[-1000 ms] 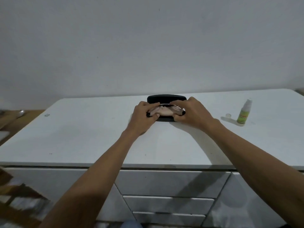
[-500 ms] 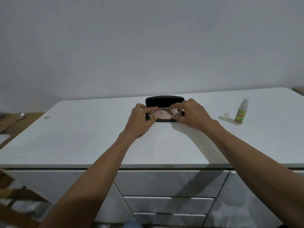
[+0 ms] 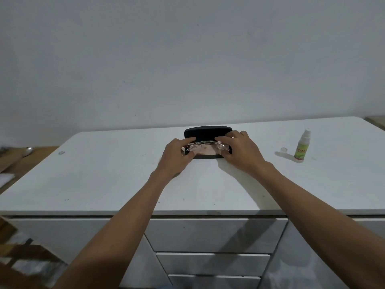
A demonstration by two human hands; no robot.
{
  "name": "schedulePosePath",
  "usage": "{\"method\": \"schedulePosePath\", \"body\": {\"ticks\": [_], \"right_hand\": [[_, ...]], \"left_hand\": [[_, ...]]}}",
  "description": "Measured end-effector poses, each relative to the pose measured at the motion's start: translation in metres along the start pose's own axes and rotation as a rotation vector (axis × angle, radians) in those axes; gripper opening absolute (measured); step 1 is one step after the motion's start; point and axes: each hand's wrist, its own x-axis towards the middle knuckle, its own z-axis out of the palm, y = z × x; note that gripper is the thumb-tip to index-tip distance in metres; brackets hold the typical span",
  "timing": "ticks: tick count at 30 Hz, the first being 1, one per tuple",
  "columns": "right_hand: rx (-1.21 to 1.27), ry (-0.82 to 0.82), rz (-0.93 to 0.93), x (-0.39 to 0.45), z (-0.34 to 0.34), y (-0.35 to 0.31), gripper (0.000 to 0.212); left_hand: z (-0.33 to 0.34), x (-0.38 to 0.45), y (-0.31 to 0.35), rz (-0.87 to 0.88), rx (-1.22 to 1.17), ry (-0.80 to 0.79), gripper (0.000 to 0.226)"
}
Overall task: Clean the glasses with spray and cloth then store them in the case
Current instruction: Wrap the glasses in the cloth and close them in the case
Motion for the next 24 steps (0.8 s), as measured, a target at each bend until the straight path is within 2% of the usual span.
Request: {"method": "schedulePosePath", "body": {"ticks": [4,7,17,24], "right_hand": [[0.008,0.063,-0.004,-0.007,-0.002,0.0,0.016],[-0.018,0.026,0.032,-0.011,-0.002,0.002,0.012],[-0.032,-0.005,0.116,-0.012,-0.009,-0.002,0.015],[0.078,0.018,0.218,-0.014,-0.005,0.001,0.01]], "left_hand": [[-0.001,-0.007,0.0,0.083,-0.009,0.056,0.019],[-0.001,-0.01,0.0,0.11,0.095,0.003,0.006],[-0.006,-0.017,-0.004,0.105,0.191,0.081,0.006],[-0.006,-0.019,-0.004,0.131,0.289,0.101,0.011]]}}
